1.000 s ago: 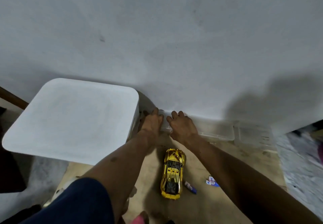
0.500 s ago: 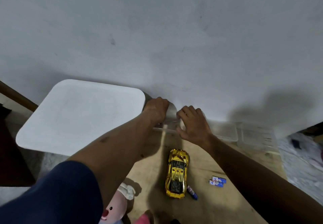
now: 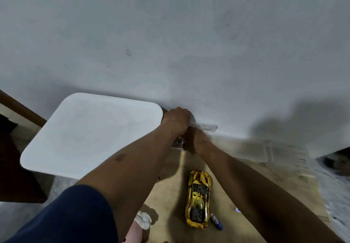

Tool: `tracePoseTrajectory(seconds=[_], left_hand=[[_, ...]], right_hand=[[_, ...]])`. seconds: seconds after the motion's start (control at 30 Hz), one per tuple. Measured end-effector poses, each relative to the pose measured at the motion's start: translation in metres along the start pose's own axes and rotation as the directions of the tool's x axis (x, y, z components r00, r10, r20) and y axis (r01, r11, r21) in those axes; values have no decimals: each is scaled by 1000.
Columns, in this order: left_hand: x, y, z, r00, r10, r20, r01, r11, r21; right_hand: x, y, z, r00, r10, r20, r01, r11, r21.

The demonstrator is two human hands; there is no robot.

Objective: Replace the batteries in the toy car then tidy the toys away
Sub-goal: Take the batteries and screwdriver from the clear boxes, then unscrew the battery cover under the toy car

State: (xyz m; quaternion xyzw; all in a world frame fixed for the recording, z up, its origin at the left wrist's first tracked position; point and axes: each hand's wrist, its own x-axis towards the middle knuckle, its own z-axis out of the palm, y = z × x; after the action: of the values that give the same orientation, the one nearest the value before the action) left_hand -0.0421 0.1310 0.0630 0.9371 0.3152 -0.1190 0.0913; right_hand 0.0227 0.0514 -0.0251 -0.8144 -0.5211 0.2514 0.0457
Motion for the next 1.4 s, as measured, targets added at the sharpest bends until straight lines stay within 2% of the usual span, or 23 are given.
tracePoseTrajectory(seconds=[0.13, 0.27, 0.33, 0.5, 0.57, 0.67, 0.8, 0.9, 1.0, 1.2, 1.4], left_hand=[[2, -1, 2, 1000, 1, 3, -1, 1000, 15], [3, -2, 4, 1000, -4, -17, 4, 1000, 20], [2, -2, 4, 1000, -4, -21, 5, 999, 42], [-12, 0, 13, 998, 19, 57, -23, 997, 68], [-22, 2, 21, 995, 5, 95, -14, 996, 93], [-41, 4, 37, 994, 19, 106, -18, 1000, -10], [-73, 16, 55, 999, 33, 15, -29, 982, -187], [-97, 36, 70, 999, 32, 13, -29, 980, -198], [-113, 54, 89, 996, 40, 81, -24, 982, -189], [-134, 84, 121, 974, -31, 225, 74, 980, -183], [-137, 89, 136, 975, -41, 219, 77, 985, -156]], right_hand=[[5, 2, 3, 999, -32, 5, 32, 999, -29], [-12, 3, -2, 987, -86, -136, 95, 994, 61], [-23, 5, -10, 978, -118, -173, 124, 992, 21], [-74, 14, -34, 956, -278, -97, 266, 956, -121], [-93, 23, -40, 956, -292, -27, 284, 945, -165], [-113, 40, -50, 979, -204, 2, 201, 961, -187], [-130, 58, -55, 998, -18, -67, 7, 988, -152], [-143, 71, -51, 987, 131, -91, -140, 986, -90], [-153, 81, -44, 966, 231, -112, -233, 973, 1], [-165, 91, -34, 940, 296, -167, -288, 955, 70], [-173, 96, -33, 928, 313, -203, -295, 949, 113]])
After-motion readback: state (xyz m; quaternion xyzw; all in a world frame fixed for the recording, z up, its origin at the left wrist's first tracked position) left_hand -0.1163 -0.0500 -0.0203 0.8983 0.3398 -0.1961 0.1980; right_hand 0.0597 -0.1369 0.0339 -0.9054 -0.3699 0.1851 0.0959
